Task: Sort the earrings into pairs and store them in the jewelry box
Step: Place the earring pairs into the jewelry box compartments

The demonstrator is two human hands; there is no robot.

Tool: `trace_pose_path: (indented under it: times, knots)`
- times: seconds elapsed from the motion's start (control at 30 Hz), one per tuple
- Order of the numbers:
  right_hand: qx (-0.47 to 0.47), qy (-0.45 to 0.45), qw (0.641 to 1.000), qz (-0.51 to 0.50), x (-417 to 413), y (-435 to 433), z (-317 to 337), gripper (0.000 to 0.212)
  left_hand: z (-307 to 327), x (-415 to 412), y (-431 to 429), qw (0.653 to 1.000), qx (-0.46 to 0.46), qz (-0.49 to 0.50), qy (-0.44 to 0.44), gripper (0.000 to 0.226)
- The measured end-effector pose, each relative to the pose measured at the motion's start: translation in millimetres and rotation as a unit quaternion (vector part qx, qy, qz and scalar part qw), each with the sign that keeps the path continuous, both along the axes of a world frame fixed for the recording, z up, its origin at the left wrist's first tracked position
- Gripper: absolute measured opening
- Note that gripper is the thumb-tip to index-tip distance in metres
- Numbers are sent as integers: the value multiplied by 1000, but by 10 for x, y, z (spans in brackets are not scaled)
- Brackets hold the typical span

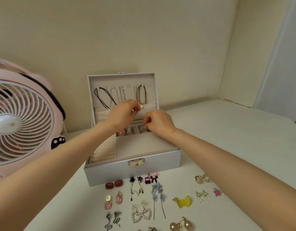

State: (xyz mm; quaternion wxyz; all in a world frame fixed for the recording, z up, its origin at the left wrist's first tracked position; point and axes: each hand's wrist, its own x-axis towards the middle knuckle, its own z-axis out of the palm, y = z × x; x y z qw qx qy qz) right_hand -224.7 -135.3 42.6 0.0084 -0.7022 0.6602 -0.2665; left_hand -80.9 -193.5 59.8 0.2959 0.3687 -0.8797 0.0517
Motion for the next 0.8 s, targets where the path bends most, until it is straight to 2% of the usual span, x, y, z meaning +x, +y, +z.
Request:
trace_pose_path:
  times: [0.3, 0.53, 0.7, 0.8]
  knots:
    - [27, -5, 1000, 10, -102, 64, -21, 23, -10, 17, 129, 1000, 1, -5, 2, 14]
    - [-35, -41, 999, -3, -381, 476, 201, 19, 53, -33, 361, 999, -2, -33, -8, 14]
    - [-37, -46, 998, -26, -697, 912, 202, 12, 58, -213, 748, 995, 26, -95, 4, 10]
    - [-12, -43, 999, -24, -873, 1226, 96, 10, 13, -369, 1085, 986, 77, -148, 6, 9]
